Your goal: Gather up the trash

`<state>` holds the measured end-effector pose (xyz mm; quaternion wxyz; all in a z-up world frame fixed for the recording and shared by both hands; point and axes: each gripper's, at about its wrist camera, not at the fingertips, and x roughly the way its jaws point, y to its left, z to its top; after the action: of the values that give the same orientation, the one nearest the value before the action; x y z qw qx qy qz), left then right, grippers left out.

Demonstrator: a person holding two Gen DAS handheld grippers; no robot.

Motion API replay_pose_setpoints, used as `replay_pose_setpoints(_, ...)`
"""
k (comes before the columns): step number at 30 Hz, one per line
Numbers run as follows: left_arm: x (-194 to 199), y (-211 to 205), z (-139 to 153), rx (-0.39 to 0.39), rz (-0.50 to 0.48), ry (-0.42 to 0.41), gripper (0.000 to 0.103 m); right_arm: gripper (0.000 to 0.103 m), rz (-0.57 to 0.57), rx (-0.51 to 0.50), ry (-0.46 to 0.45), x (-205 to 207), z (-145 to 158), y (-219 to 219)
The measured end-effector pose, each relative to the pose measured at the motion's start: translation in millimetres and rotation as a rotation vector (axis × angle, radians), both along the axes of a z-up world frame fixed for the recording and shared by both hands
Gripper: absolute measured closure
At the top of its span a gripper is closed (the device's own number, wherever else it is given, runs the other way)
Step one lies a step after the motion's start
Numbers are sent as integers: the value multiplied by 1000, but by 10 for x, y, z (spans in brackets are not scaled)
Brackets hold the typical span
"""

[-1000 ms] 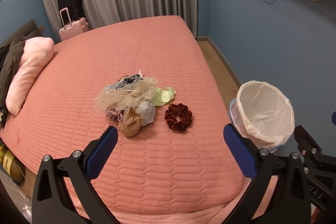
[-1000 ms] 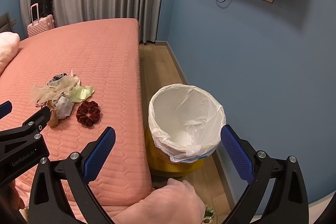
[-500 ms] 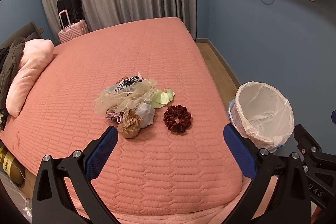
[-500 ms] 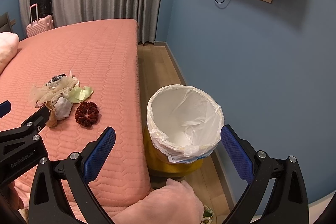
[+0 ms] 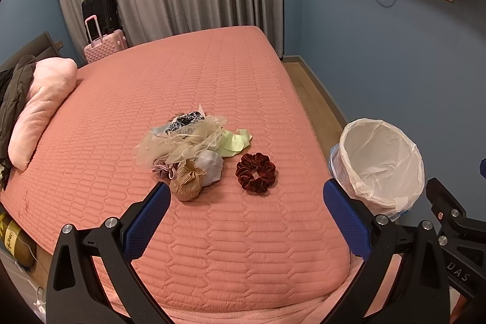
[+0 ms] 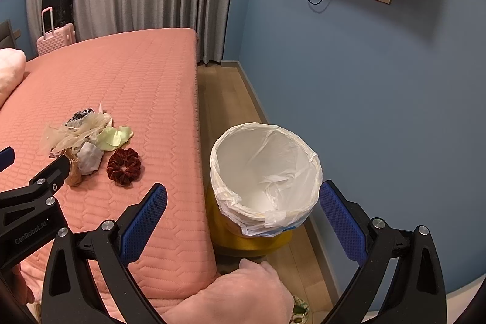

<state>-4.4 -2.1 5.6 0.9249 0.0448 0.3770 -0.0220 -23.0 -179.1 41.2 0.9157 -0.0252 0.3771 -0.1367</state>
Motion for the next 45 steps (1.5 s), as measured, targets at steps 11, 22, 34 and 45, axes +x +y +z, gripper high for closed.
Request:
replay_pose_setpoints(11,3,-28,-6,-1,-6,-1,7,6,-8,-2,-6,-13,20,-5)
replay_pose_setpoints(22,3,-27,16,-20,-35,-12,7,6,-25,-8,-19,-31,64,-1)
replay_pose_setpoints(34,55,20,3,-34,-78,-25,7,6,-28,-14,-25,16,78,82)
replay_pose_setpoints(45,236,334,-70,-133,-38,-27,7,6,-22,-12,-38,135,33,251)
